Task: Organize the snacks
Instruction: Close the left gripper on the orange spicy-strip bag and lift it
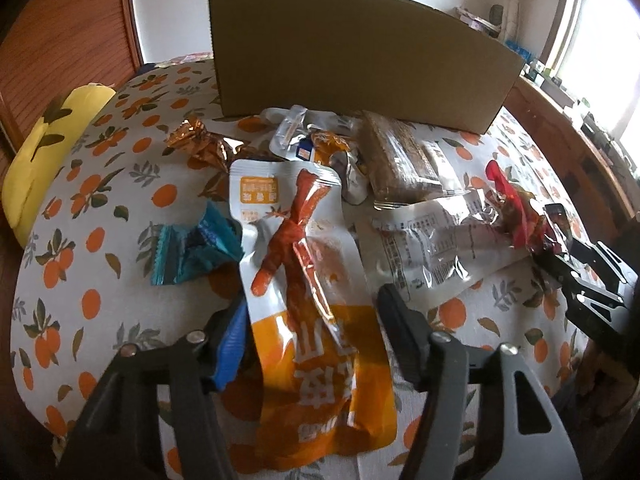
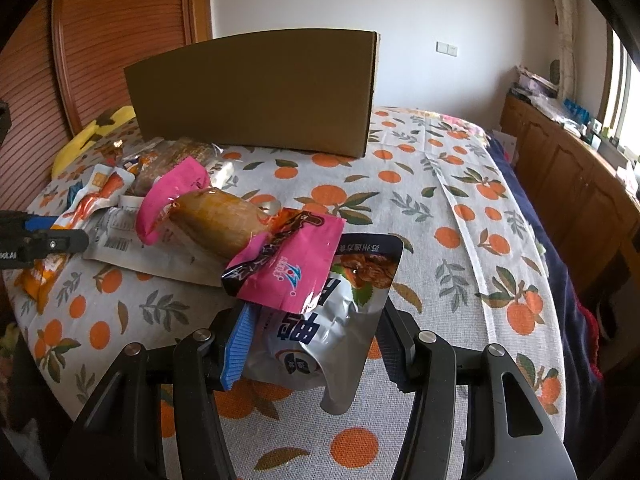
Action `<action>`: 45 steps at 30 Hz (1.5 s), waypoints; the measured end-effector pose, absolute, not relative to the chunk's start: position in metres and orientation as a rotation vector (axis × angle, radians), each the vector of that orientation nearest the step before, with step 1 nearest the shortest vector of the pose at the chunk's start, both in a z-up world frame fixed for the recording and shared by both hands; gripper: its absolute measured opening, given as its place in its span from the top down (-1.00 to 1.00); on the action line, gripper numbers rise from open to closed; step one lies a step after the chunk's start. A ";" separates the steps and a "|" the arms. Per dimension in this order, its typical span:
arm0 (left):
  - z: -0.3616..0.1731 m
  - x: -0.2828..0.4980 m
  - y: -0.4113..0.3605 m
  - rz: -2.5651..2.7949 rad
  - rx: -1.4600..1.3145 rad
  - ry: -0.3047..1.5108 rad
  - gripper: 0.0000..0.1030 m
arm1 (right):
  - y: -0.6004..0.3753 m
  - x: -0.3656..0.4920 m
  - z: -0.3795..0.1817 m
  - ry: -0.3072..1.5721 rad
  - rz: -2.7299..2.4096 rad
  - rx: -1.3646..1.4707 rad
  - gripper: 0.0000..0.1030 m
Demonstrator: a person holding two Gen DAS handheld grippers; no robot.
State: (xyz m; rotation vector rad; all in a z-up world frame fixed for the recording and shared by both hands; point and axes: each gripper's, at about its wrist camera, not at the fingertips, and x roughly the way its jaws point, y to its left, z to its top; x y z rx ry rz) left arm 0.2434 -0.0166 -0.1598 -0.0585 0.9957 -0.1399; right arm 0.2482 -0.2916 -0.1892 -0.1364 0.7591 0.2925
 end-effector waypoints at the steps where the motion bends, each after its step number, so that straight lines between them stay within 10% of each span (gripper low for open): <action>1: -0.160 0.245 -0.018 -0.137 -0.050 0.995 -0.27 | -0.292 0.248 -0.189 0.759 0.292 -0.136 -0.09; 45: -0.137 0.209 -0.004 -0.187 -0.050 0.830 0.09 | -0.323 0.237 -0.173 0.755 0.281 -0.037 0.21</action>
